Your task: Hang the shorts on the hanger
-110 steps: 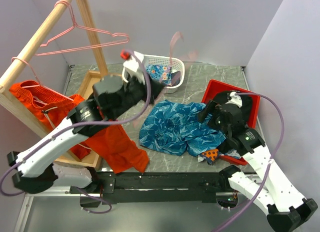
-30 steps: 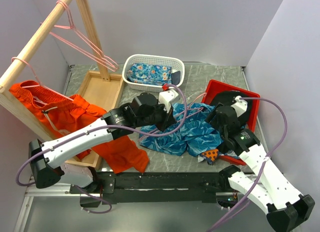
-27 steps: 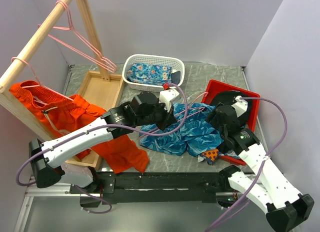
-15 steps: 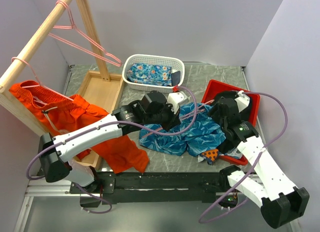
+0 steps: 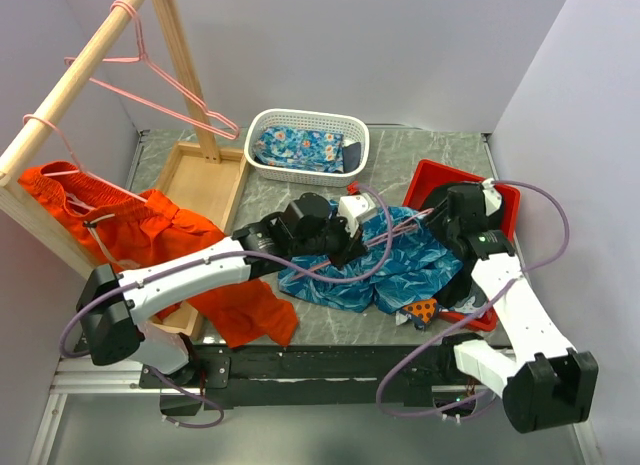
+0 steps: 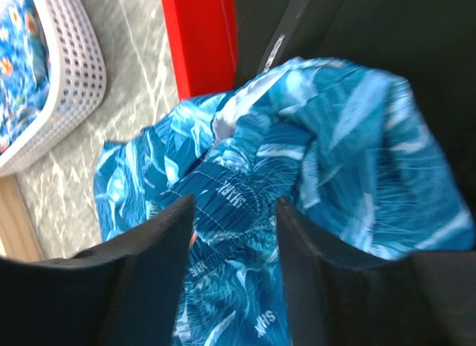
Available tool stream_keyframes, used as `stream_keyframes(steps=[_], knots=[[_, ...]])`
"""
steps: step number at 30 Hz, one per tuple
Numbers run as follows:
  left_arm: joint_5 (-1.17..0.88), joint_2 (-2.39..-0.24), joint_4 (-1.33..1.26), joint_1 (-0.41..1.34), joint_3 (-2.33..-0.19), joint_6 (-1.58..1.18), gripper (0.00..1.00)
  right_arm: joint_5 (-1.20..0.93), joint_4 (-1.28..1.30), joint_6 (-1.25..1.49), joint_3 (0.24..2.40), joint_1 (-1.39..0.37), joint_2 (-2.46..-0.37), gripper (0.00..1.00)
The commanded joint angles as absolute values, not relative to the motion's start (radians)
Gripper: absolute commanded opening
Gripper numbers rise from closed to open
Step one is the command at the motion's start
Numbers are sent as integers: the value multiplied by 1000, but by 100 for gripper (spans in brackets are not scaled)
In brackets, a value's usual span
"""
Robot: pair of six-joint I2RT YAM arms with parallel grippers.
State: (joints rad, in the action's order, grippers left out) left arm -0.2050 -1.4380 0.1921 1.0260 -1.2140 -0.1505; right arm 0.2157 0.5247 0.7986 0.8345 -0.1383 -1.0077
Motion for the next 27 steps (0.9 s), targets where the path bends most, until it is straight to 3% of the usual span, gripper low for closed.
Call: stream_keyframes(steps=[1, 5, 9, 18, 22, 27], knots=[[-238, -1411, 11, 1025, -1183, -160, 1, 147, 468, 822, 861, -129, -1049, 53], [-219, -1384, -80, 1025, -1117, -172, 1, 126, 451, 828, 861, -124, -1086, 50], [-196, -1373, -130, 1026, -1094, -184, 1, 57, 434, 821, 885, -124, -1100, 30], [-34, -1264, -356, 1054, -997, -192, 1, -135, 474, 758, 1063, -144, -1101, 6], [38, -1243, -426, 1071, -980, -179, 1, -160, 508, 736, 1163, -173, -1097, 1], [106, -1232, -541, 1104, -968, -173, 1, -210, 555, 706, 1342, -265, -1132, 0]])
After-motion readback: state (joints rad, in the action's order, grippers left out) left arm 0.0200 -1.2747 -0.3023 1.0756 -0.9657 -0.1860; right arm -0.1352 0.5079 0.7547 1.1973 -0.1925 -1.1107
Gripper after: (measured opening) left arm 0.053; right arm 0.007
